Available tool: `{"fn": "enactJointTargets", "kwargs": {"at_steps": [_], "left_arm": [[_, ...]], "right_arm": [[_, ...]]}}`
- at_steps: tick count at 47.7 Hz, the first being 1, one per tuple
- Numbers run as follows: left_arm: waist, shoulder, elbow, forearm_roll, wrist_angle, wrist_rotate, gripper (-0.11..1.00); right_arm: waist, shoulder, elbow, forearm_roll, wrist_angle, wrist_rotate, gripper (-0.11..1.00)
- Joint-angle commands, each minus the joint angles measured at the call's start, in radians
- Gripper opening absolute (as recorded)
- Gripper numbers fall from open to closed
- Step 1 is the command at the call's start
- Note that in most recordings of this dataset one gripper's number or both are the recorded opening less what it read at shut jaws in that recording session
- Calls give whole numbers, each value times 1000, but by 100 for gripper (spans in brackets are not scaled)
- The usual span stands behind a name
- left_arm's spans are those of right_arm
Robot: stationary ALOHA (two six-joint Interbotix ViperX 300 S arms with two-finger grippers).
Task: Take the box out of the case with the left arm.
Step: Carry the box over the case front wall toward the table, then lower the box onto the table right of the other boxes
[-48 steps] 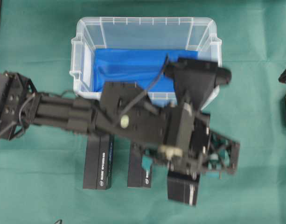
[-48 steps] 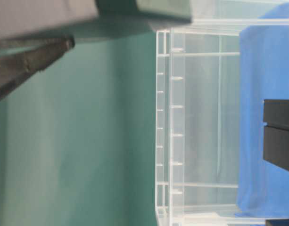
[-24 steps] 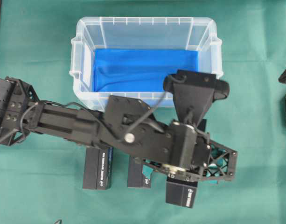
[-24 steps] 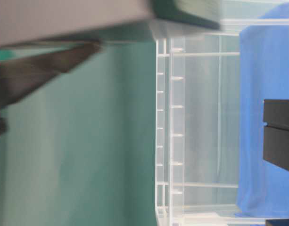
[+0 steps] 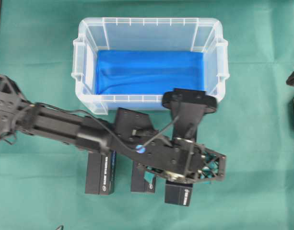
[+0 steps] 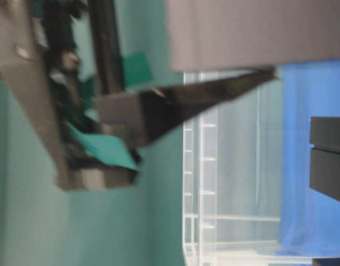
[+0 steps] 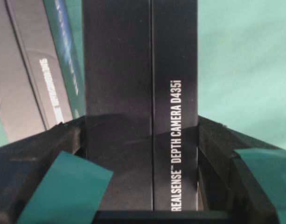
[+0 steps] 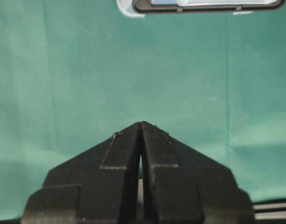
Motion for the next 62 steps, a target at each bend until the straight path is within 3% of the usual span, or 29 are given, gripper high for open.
{"fn": "enactJointTargets", "kwargs": {"at_steps": [1, 7, 12, 24, 41, 62], "left_arm": [[0, -101, 103, 5, -109, -34, 61], [0, -130, 213, 5, -222, -74, 61], [-3, -124, 244, 5, -268, -74, 61], [-5, -104, 255, 8, -285, -63, 61], [-5, -109, 273, 6, -305, 9, 61], [0, -127, 318, -14, -344, 14, 60]], "right_arm": [[2, 3, -15, 2, -3, 2, 0], [2, 9, -15, 2, -5, 2, 0], [2, 23, -15, 2, -8, 3, 0], [2, 43, -15, 18, -9, 3, 0], [2, 44, -18, 26, -9, 3, 0], [2, 44, -20, 26, -9, 2, 0]]}}
